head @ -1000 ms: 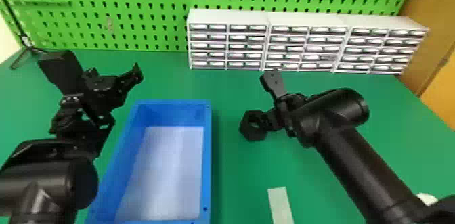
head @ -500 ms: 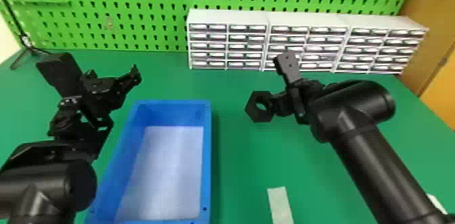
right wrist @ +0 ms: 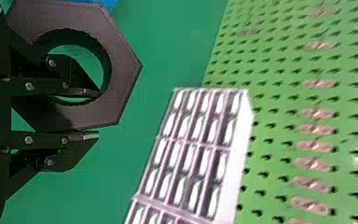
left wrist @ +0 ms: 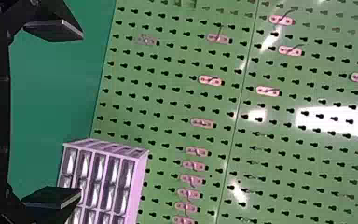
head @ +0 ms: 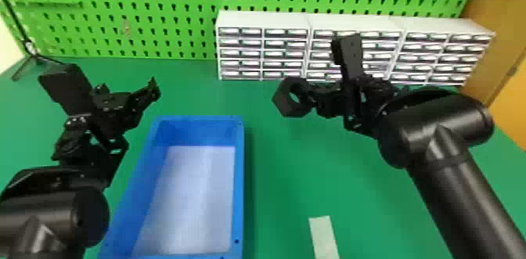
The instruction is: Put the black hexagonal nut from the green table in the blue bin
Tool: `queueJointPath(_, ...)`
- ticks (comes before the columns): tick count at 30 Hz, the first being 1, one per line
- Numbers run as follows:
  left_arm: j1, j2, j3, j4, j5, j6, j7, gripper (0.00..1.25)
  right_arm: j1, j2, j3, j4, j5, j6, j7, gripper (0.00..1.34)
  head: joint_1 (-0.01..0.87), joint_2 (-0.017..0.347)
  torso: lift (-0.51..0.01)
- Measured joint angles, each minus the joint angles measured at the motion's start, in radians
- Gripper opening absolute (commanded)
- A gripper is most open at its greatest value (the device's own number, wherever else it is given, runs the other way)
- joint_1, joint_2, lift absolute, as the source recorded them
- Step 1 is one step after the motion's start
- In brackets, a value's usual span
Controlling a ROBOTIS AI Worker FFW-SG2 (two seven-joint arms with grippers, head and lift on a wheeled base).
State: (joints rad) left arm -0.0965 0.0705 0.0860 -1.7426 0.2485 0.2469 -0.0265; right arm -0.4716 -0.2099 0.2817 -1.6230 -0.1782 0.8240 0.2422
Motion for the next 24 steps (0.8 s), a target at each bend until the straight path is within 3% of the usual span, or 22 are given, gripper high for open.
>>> queueJointPath(12,0.008,0.000,0.012,0.000,-0.002,0.000,0.000,1.14,0.039,-0.064,0.128,-0.143,-0.290,-0.013,-0.155,0.37,0.692,0.008,-0.097)
queueJointPath(18,0.010,0.000,0.014,0.000,-0.005,0.000,0.000,1.14,0.034,-0.092,0.202,-0.174,-0.375,-0.013,-0.182,0.37,0.692,0.008,-0.097)
queueJointPath(24,0.009,0.000,0.014,0.000,-0.010,0.000,0.000,1.14,0.016,-0.103,0.267,-0.182,-0.434,-0.021,-0.187,0.37,0.692,0.008,-0.097)
